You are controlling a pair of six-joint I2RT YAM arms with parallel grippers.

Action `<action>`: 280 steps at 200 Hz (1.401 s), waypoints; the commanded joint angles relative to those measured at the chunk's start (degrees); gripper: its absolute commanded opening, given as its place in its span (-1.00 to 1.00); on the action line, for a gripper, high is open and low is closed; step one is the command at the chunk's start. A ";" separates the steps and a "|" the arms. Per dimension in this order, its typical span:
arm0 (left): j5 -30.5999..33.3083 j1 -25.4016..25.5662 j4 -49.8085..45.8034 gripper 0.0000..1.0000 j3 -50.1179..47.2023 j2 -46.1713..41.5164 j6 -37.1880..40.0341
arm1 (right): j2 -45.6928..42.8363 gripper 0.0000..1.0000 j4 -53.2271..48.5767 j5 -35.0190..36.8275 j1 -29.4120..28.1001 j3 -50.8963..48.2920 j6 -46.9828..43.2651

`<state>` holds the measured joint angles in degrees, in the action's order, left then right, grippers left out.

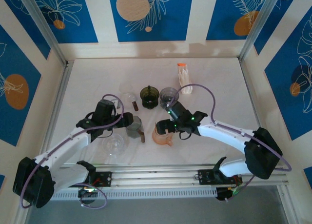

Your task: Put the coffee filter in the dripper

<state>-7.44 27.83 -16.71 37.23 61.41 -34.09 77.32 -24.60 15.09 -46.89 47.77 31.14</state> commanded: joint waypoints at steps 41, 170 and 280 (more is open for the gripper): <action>-4.20 0.82 2.20 0.43 0.90 1.99 0.33 | 2.90 0.98 0.32 3.62 -4.42 4.83 -2.45; -6.14 4.78 4.49 0.44 3.45 7.44 -0.21 | 6.90 0.80 -6.55 8.32 -0.40 3.15 1.36; -3.90 16.21 8.93 0.39 10.45 19.42 -3.61 | -3.52 0.80 -4.13 4.92 17.45 -7.58 1.52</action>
<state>-11.92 41.63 -9.56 44.62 78.32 -36.51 74.94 -26.37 22.06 -31.81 42.92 31.81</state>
